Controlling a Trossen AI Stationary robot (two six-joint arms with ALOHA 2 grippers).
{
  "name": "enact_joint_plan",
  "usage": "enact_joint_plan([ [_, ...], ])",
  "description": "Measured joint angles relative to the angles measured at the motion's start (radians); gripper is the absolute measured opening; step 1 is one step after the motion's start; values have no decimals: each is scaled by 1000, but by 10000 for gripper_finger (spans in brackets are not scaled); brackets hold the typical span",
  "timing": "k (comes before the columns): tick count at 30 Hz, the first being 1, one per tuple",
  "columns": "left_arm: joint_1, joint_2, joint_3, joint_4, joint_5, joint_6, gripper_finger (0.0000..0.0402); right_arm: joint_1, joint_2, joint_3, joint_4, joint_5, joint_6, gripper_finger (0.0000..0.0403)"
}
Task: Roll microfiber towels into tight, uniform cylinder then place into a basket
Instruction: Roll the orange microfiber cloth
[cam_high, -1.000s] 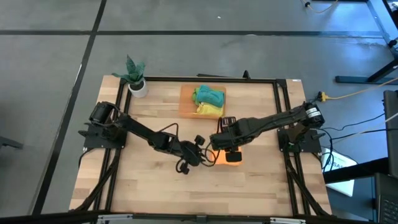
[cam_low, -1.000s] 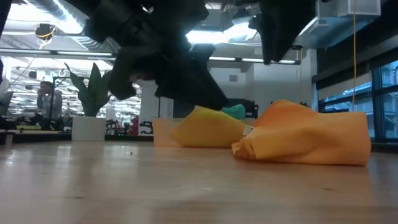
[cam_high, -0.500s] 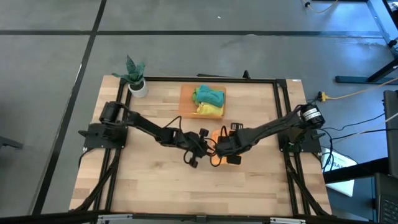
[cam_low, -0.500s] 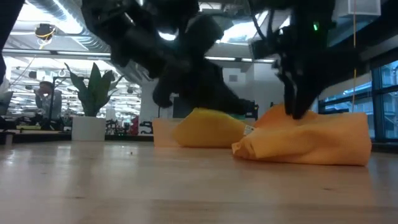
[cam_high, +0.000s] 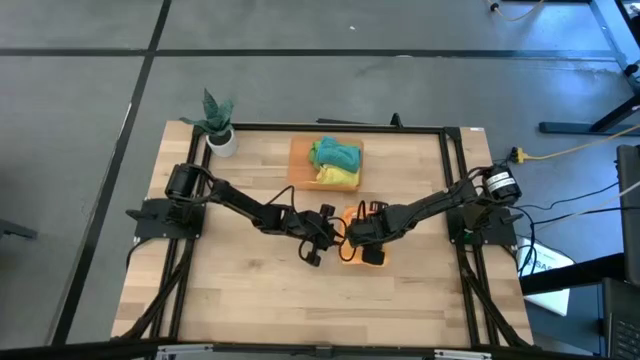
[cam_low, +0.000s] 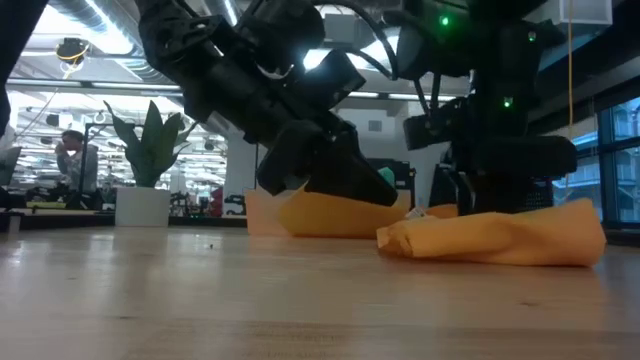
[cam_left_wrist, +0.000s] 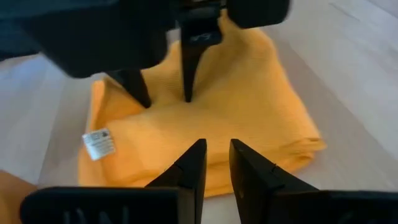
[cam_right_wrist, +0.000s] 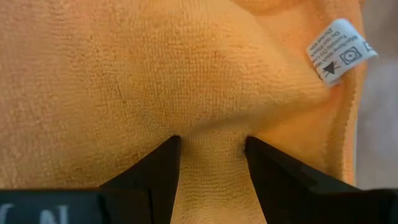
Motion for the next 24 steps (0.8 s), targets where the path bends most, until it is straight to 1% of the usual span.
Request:
enact_joint_plan([
  [3, -10, 0, 0, -1, 0, 2, 60, -4, -2, 22, -38, 0, 0, 187],
  [8, -34, 0, 0, -4, 1, 75, 60, 14, -54, 119, -93, 8, 25, 187],
  [11, -44, -1, 0, -1, 1, 77, 60, 56, -91, 154, -107, 8, 27, 187],
  [14, -54, -1, 0, -1, 1, 77, 60, 117, -119, 160, -103, -2, 26, 187],
  [19, -66, -1, 0, -6, 0, 77, 60, 215, -101, 159, -94, -20, -6, 187],
  [24, -67, -2, 0, 4, -1, 80, 60, 259, -37, 158, -85, -18, -47, 187],
])
